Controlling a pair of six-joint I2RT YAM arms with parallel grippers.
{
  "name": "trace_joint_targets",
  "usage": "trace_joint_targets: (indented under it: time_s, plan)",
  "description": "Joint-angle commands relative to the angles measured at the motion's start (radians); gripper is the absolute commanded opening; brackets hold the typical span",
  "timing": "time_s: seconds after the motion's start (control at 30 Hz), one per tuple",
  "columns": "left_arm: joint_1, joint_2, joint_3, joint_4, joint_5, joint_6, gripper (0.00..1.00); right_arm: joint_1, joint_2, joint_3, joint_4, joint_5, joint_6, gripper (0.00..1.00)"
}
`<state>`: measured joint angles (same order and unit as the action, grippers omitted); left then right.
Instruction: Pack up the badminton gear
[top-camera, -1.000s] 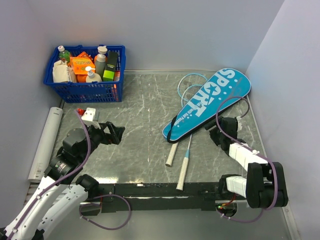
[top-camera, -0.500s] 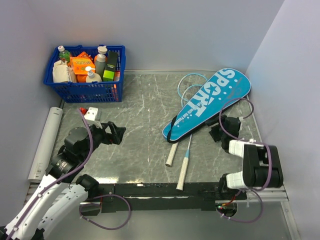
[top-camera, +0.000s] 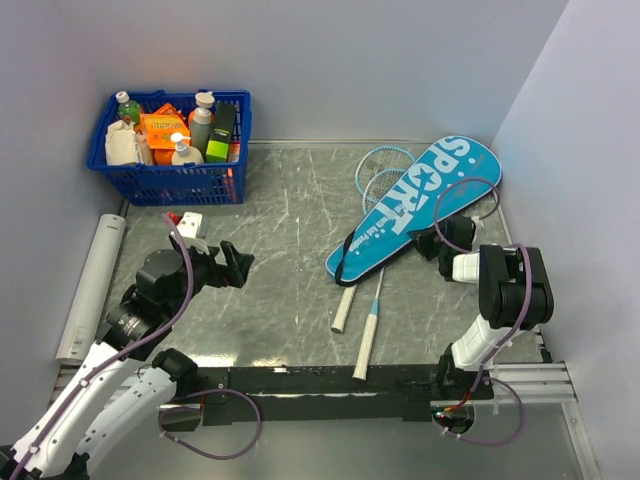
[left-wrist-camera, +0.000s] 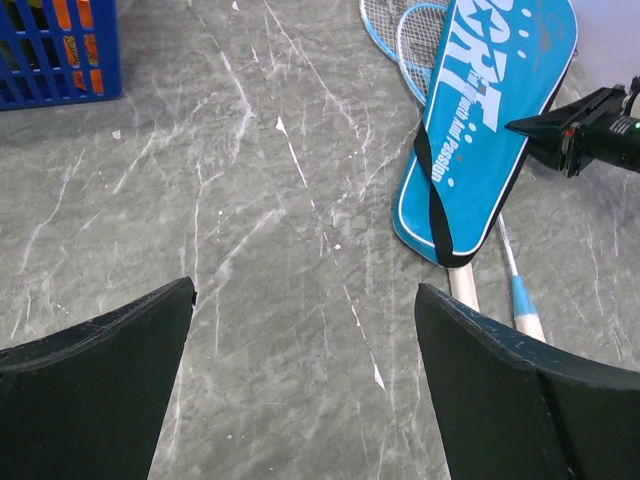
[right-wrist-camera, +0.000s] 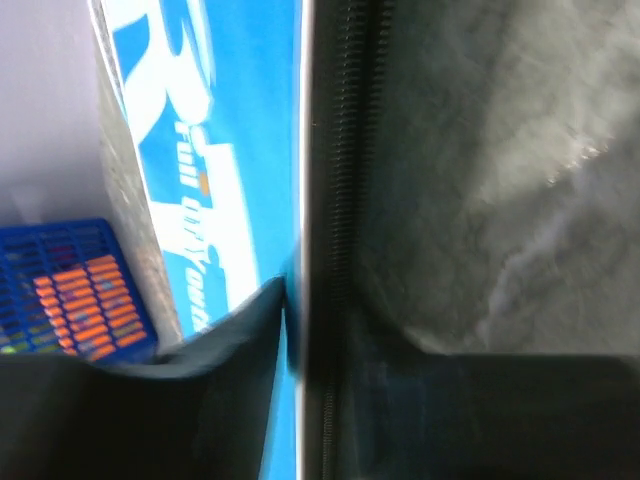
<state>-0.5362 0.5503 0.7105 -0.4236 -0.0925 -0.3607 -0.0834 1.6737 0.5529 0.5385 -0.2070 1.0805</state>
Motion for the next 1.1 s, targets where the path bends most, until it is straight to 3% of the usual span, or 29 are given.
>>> trace_joint_targets:
  time_s: [0.0,0.03,0.37,0.67,0.93,1.07]
  plan:
    - [0.002,0.013,0.001,0.037,0.011,0.009,0.96,-0.009,-0.026,0.059,-0.023,0.046,-0.054,0.05]
    - [0.002,0.013,0.001,0.040,0.011,0.009,0.96,-0.007,-0.040,0.067,-0.040,0.053,-0.071,0.00]
    - [0.018,0.017,0.001,0.043,0.027,0.012,0.96,0.019,-0.363,0.059,-0.218,0.089,-0.228,0.00]
    - [0.019,0.008,0.003,0.043,0.072,0.031,0.96,0.211,-0.617,0.160,-0.443,0.092,-0.327,0.00]
    - [0.019,-0.015,0.000,0.051,0.074,0.035,0.96,0.470,-0.511,0.269,-0.393,0.040,-0.363,0.00]
    - [0.018,-0.033,-0.006,0.058,0.065,0.035,0.96,0.531,-0.396,0.355,-0.348,-0.011,-0.379,0.00]
